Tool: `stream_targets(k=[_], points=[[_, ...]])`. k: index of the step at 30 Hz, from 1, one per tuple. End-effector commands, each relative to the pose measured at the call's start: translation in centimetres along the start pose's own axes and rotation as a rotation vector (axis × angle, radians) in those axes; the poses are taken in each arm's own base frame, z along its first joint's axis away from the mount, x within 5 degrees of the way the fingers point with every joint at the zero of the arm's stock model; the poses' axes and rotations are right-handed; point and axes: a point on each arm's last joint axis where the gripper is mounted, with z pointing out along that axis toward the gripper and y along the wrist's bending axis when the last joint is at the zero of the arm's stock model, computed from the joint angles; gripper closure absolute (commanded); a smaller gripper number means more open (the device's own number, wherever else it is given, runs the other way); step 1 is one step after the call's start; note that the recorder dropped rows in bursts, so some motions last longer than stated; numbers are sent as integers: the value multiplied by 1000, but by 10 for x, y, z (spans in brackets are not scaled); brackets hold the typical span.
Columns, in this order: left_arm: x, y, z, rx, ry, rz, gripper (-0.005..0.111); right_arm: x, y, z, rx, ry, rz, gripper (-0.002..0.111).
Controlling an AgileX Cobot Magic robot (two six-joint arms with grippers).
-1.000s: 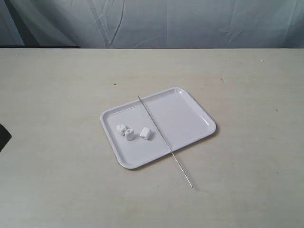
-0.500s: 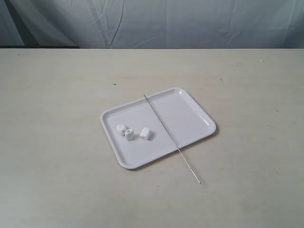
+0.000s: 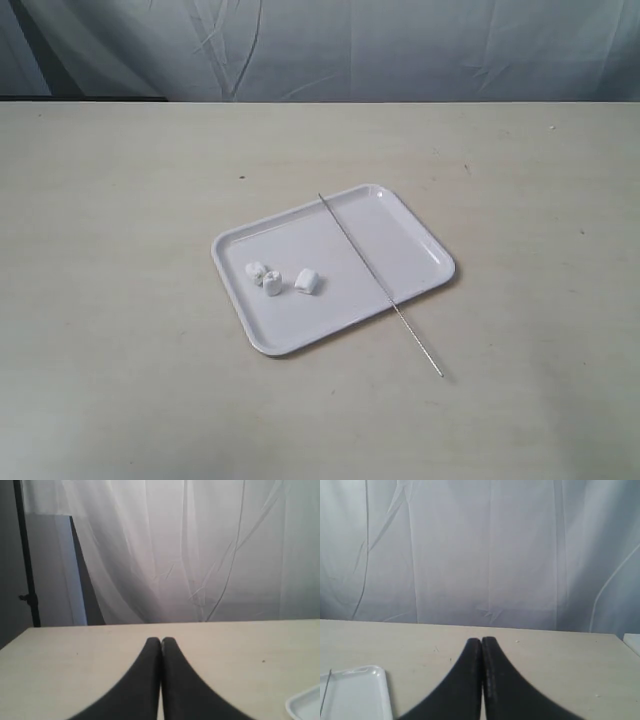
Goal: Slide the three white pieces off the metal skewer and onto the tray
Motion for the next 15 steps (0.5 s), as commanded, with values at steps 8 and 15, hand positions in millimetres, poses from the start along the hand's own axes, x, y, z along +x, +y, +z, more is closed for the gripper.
stream_targets(k=[8,15], points=[[20,-7,-2,87,202,88,107,24,1,-3,6,253,12,109],[22,-5,-3,50,225,32,107,25,-4,-3,104,265,82,109]])
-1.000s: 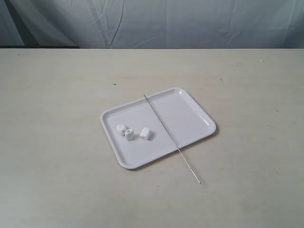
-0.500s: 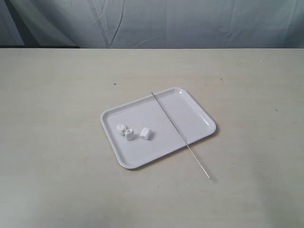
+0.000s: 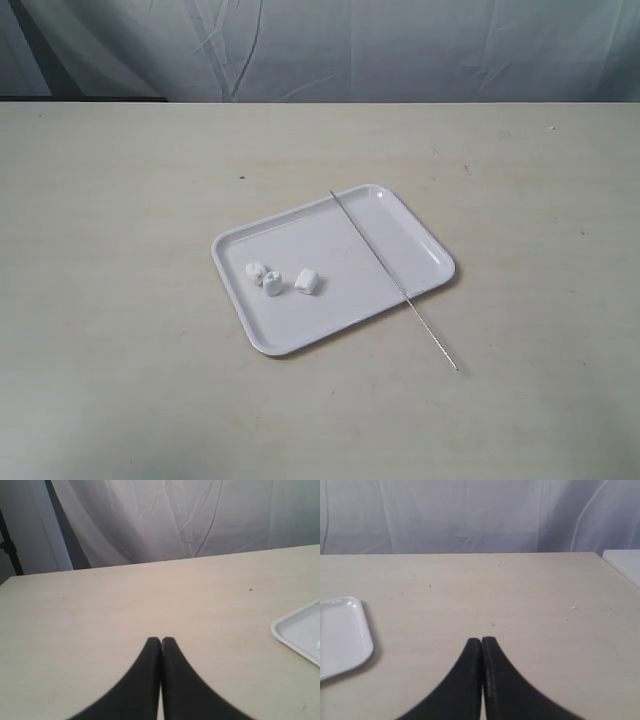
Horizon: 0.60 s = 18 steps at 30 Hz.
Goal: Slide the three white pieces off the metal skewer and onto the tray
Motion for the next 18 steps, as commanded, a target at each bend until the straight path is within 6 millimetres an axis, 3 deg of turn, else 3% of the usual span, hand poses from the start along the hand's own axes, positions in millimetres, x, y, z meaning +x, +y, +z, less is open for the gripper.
stream_targets(k=[1,18], points=[[2,0,0,-10,9,-25,107,0,-2,0,31,0,46,109],[4,0,0,-12,36,-117,107,1,-4,0,59,2,32,109]])
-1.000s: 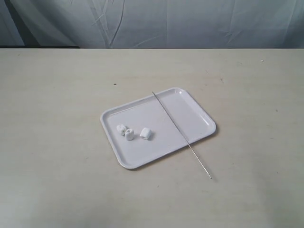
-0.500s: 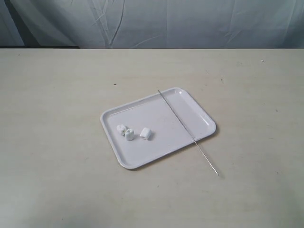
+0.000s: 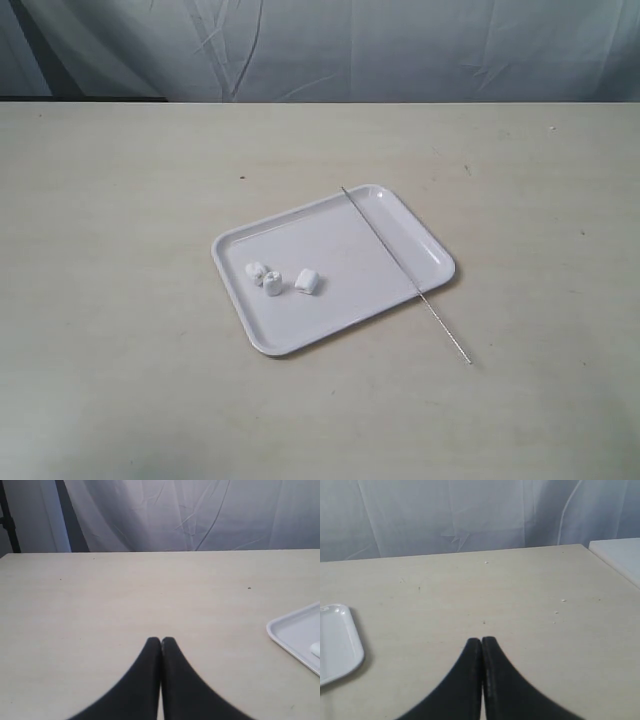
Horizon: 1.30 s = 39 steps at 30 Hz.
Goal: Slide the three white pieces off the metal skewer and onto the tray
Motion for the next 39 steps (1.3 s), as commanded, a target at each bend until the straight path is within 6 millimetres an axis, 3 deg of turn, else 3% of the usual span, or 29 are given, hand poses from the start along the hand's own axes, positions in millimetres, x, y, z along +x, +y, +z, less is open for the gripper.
stream_targets(k=[1,39], points=[[2,0,0,-1,5,-27,107,0,-1,0,9,-7,-9,109],[2,2,0,-19,5,-3,107,-2,2,0,-44,-24,-16,109]])
